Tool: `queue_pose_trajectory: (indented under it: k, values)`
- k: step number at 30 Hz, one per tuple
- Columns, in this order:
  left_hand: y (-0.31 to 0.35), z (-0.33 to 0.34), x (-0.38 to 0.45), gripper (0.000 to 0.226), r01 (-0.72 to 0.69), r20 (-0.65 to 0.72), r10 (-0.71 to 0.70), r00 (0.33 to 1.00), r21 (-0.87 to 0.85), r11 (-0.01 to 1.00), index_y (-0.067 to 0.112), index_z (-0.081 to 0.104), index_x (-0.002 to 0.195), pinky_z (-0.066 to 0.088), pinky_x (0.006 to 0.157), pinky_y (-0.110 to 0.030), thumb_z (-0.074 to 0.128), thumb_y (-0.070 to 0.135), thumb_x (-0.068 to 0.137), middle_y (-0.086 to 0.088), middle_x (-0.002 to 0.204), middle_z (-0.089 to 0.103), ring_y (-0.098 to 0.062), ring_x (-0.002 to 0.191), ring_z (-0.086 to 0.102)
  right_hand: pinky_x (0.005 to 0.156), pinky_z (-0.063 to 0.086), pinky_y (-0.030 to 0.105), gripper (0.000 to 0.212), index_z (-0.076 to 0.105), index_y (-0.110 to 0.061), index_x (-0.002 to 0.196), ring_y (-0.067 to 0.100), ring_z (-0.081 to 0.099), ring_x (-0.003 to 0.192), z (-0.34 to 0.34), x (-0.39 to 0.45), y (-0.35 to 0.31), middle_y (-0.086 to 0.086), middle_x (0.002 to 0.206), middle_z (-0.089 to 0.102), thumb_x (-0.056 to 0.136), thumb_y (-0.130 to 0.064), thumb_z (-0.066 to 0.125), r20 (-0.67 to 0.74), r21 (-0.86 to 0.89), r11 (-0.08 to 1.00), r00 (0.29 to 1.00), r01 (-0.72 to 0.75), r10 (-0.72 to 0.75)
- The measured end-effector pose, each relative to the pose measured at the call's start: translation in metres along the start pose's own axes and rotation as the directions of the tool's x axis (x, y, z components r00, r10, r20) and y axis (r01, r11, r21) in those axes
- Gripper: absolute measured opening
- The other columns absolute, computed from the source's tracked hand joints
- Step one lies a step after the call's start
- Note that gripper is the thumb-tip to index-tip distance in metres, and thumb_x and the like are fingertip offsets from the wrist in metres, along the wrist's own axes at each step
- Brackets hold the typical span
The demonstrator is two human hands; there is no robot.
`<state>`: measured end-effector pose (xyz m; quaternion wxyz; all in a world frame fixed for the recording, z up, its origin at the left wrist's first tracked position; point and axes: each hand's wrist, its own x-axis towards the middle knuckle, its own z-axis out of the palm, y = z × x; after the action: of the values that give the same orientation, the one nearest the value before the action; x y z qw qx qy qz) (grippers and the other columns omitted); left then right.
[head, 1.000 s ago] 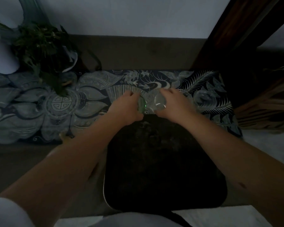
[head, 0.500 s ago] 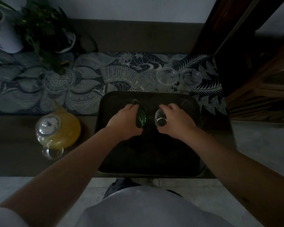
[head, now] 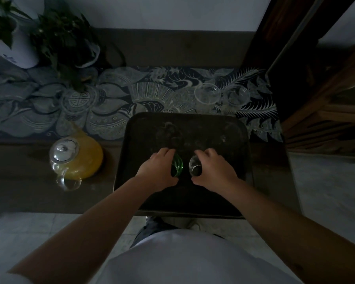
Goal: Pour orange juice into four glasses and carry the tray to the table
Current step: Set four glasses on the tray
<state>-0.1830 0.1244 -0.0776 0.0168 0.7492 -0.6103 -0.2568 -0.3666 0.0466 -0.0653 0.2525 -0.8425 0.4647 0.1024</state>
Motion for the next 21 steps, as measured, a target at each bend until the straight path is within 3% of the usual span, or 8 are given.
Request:
queue_pose_trajectory:
  k: [16,21]
  values:
    - [-0.007,0.002,0.001,0.107,-0.038,0.045,0.037,0.998,0.007,0.999,0.021,0.023,0.15,0.042,0.104,-0.04,0.08,0.053,0.066,-0.002,0.151,0.033,-0.028,0.133,0.042,0.086,0.051,0.043,0.089,0.024,-0.032,0.146,0.032,0.044,0.12,0.006,-0.015,-0.004,0.004,0.144,0.032,0.072,-0.052,0.069,-0.007,-0.023,0.998,0.998,-0.059,0.059]
    - [-0.006,0.002,0.0,0.111,-0.028,0.077,0.027,0.997,0.01,1.0,0.023,0.016,0.153,0.037,0.11,-0.041,0.08,0.053,0.068,0.001,0.161,0.018,-0.025,0.142,0.032,0.089,0.05,0.046,0.093,0.018,-0.035,0.147,0.031,0.042,0.124,0.007,-0.015,-0.002,0.0,0.148,0.029,0.072,-0.06,0.066,0.001,-0.052,0.997,0.999,-0.053,0.053]
